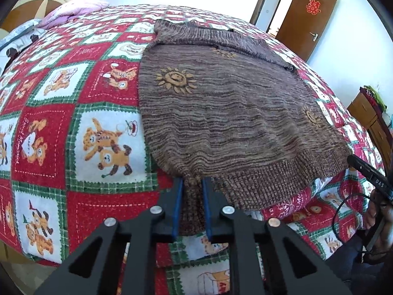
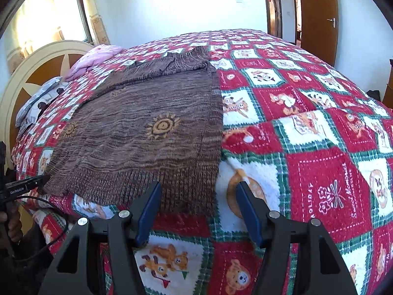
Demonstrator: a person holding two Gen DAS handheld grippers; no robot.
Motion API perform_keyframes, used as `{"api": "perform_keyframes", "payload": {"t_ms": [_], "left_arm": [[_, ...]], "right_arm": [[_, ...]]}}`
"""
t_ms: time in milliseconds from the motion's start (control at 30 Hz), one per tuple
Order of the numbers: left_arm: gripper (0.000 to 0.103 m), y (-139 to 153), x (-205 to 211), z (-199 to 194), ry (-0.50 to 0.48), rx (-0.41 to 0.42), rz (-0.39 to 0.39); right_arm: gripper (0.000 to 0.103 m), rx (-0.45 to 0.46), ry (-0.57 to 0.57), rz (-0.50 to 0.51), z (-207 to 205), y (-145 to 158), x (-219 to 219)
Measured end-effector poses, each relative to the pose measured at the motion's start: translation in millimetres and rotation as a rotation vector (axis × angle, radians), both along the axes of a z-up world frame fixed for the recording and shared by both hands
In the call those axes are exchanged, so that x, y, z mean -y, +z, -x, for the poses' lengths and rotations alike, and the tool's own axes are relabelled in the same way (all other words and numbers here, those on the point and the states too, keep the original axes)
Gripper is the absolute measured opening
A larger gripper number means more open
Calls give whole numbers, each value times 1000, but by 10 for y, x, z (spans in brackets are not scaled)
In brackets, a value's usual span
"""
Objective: Fold small clothes
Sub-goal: 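Grasp the hem with the right gripper and lift it toward the collar with both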
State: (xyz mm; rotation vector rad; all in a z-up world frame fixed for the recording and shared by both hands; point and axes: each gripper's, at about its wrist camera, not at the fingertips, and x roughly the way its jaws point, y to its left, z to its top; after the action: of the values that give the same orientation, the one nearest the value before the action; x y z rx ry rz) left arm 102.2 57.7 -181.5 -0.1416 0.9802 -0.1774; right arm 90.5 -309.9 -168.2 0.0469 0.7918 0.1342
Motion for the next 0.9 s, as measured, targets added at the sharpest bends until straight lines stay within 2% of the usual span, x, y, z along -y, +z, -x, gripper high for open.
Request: {"api": "perform_keyframes", "payload": {"t_ms": [100,233,333,433,500,533,567,700,733,767,800,833,900], "left_arm": [[17,-13,25,2,-2,5,-18],[15,26,24,13,-15,24,-24],[14,67,14,20,-19,36,-16],[14,57,6,9,-19,32,-13],[14,32,11,7,-18,25,-18],[14,21,6,7,-17,21,-18],[14,21,5,4,-17,21,-17],[14,22,19,4,-22,25,-23],[14,16,24,6,-24,26,-27],[14,15,31,3,-24,27,-28],[14,15,35,5,-26,29,-32],[13,18,37,7,-28,29,-34],[12,49,26,17,-25,40,-26]], "right_arm": [[60,-31,25,-29,-7,-66,-36],[7,-38,67,-102,6,-65,-49],[7,-10,68,-107,43,1,-24],[9,-37,55,-159,9,-45,44],[22,-45,26,-177,-6,-73,98],[38,-44,16,-175,-7,-73,113],[43,-38,7,-182,-4,-63,141],[43,-25,22,-215,6,-26,178],[43,-26,23,-211,-1,-36,172],[37,-25,19,-205,-3,-51,171],[28,-31,22,-200,-12,-75,161],[10,-32,35,-210,-9,-82,160],[6,-4,43,-215,18,-22,169]]}}
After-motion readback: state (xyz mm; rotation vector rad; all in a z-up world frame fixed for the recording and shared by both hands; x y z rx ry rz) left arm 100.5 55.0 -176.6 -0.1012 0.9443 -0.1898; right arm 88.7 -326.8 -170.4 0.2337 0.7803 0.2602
